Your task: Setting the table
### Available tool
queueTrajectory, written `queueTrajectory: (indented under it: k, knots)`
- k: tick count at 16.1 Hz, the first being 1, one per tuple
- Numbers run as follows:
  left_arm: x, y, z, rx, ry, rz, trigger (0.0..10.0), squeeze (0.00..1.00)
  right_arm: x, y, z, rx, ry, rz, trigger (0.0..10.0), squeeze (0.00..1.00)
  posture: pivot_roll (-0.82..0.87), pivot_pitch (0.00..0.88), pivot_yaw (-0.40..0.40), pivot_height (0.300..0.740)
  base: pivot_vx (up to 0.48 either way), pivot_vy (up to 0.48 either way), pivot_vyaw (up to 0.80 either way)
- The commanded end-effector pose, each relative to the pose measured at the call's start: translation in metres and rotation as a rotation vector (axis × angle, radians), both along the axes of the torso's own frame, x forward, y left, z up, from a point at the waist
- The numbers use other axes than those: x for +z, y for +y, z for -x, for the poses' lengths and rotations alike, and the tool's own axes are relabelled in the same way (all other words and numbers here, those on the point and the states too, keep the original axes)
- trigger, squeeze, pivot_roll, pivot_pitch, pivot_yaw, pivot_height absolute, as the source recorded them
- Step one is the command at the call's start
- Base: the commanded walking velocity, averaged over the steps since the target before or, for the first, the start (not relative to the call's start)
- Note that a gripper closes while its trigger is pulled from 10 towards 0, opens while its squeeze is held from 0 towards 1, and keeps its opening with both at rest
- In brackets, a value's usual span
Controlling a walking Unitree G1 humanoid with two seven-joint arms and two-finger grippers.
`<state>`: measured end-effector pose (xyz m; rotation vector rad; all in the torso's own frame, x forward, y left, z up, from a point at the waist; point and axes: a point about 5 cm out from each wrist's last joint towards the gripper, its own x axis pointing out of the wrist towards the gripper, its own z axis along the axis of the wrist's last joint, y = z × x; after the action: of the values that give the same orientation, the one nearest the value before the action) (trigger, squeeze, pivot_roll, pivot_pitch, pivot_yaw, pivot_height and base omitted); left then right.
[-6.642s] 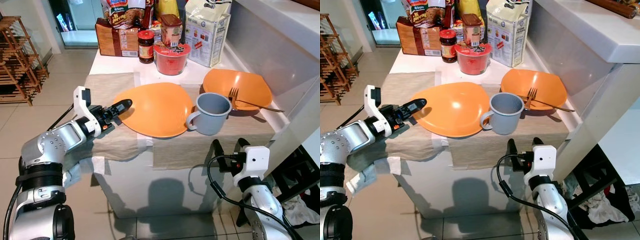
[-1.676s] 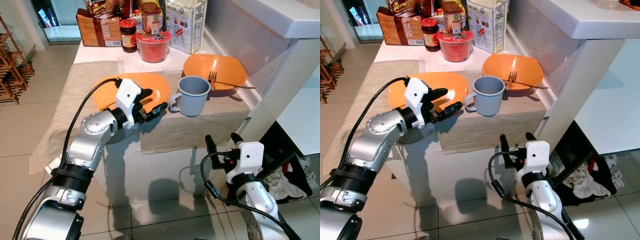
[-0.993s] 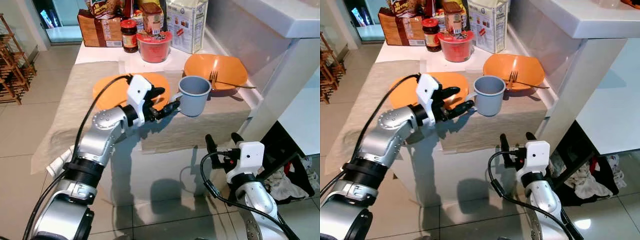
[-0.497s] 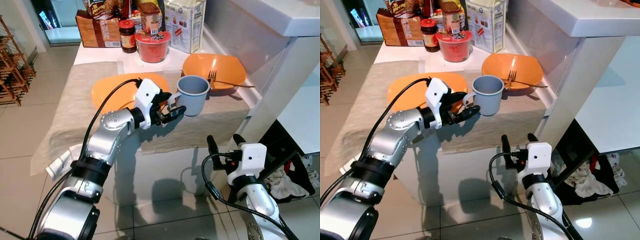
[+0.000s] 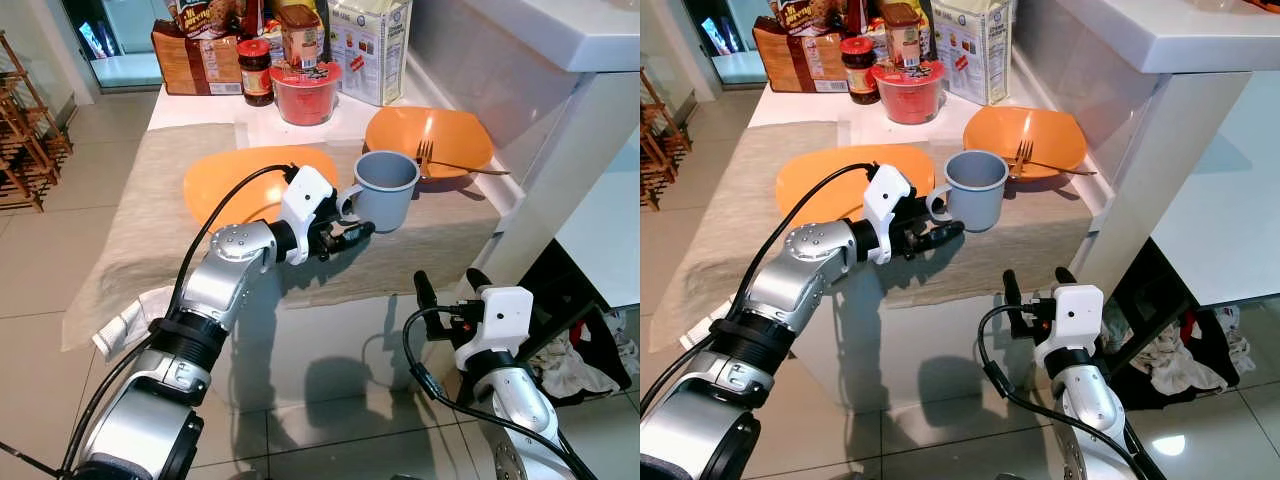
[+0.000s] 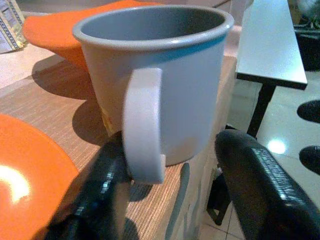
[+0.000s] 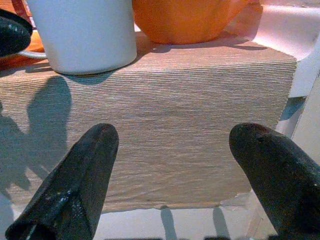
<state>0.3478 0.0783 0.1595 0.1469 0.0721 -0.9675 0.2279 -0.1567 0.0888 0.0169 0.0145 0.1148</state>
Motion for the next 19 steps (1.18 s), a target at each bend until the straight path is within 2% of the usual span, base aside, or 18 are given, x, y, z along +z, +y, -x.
queueTrajectory:
  k: [1, 4, 7, 9, 19]
  knots:
    - [0.0028, 0.0024, -0.0034, 0.022, 0.004, 0.012, 0.0, 0.0, 0.0037, -0.0005, -0.0004, -0.003, -0.006, 0.005, 10.0, 0.0, -0.11, 0.015, 0.042, 0.74, 0.0, 0.0, 0.0]
    - [0.0099, 0.004, -0.0076, 0.075, -0.004, 0.076, 0.0, 0.0, 0.0033, -0.0004, -0.0003, -0.001, -0.004, 0.007, 10.0, 0.0, -0.11, 0.016, 0.039, 0.74, 0.0, 0.0, 0.0]
    - [0.0121, 0.0067, -0.01, 0.116, -0.011, 0.099, 0.0, 0.0, 0.0029, 0.0006, -0.0006, 0.002, -0.002, 0.008, 10.0, 0.0, -0.11, 0.016, 0.039, 0.74, 0.0, 0.0, 0.0]
    - [0.0128, 0.0079, -0.0115, 0.144, -0.022, 0.097, 0.0, 0.0, 0.0029, 0.0, -0.0007, 0.003, 0.0, 0.009, 10.0, 0.0, -0.1, 0.016, 0.034, 0.74, 0.0, 0.0, 0.0]
    - [0.0086, 0.0055, -0.0074, 0.134, -0.055, 0.065, 0.0, 0.0, 0.0029, 0.0008, -0.0017, 0.006, 0.003, 0.008, 10.0, 0.0, -0.1, 0.016, 0.033, 0.74, 0.0, 0.0, 0.0]
